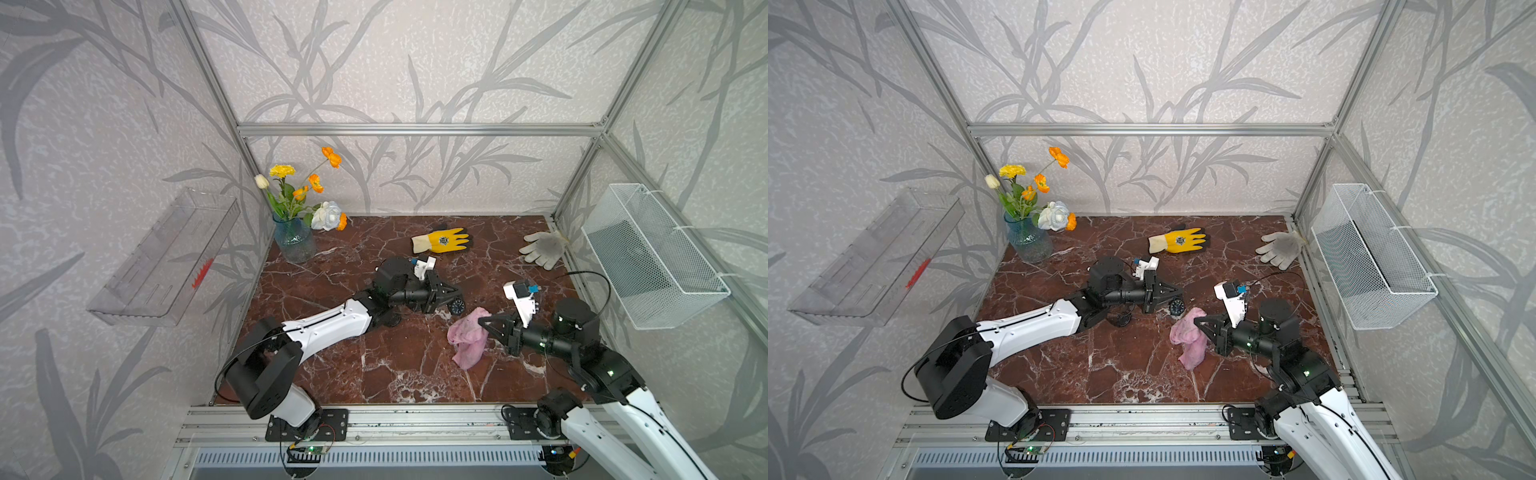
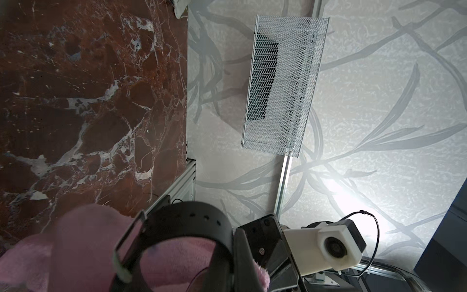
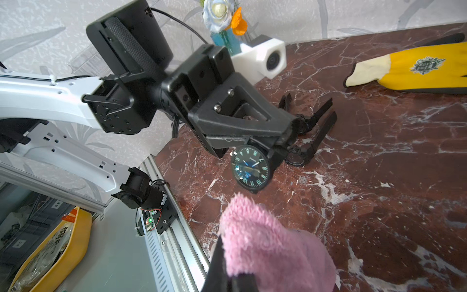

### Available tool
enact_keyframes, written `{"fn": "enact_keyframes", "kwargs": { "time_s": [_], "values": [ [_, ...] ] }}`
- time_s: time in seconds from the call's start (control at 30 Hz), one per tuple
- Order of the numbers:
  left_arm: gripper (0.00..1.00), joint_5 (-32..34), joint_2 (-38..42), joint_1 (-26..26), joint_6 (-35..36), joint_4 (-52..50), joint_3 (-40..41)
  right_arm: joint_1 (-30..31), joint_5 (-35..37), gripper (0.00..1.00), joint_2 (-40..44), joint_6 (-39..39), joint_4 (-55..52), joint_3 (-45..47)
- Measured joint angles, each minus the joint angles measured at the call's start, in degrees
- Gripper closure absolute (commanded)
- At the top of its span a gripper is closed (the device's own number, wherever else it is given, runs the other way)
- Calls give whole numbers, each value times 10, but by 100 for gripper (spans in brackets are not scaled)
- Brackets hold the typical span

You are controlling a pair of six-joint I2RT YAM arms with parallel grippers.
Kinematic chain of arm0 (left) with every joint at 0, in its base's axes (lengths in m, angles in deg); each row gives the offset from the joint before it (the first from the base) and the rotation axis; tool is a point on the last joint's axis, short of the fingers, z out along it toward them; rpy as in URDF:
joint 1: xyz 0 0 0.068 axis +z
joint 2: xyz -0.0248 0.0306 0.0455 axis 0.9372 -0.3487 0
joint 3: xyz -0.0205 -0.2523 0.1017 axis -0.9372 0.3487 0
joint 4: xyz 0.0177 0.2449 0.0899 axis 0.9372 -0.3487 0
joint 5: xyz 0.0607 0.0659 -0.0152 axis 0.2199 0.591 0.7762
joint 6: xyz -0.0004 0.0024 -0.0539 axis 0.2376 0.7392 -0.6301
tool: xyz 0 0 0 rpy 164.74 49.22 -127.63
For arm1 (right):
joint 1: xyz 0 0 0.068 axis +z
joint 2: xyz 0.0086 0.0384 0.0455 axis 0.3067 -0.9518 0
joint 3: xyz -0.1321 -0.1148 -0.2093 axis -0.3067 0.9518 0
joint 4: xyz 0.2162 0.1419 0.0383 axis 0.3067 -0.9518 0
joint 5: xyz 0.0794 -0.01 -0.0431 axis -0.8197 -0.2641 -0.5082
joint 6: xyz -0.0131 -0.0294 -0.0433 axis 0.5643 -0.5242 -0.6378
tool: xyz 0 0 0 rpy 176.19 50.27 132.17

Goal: Wipe the watch dial
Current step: Pick up the watch at the center of the board, then wipe the dirt from the watch dial.

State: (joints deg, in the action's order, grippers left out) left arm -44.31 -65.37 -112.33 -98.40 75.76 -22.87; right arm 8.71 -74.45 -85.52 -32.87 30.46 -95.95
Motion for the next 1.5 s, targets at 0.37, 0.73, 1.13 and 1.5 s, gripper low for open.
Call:
{"fn": "enact_keyframes", "kwargs": {
  "time_s": [0.37,0.73,1.13,1.5],
  "values": [
    [100,5,-19,-21,-26,49,-12,53,81,100,-80,-6,48,-5],
    [100,21,-40,-26,-35,74,-17,76,136,100,-116,4,65,-16],
    [100,22,-52,-28,-47,91,-27,88,148,100,-130,5,71,-20],
    [100,24,-52,-33,-53,100,-27,93,310,100,-110,38,6,-30]
  ]
}}
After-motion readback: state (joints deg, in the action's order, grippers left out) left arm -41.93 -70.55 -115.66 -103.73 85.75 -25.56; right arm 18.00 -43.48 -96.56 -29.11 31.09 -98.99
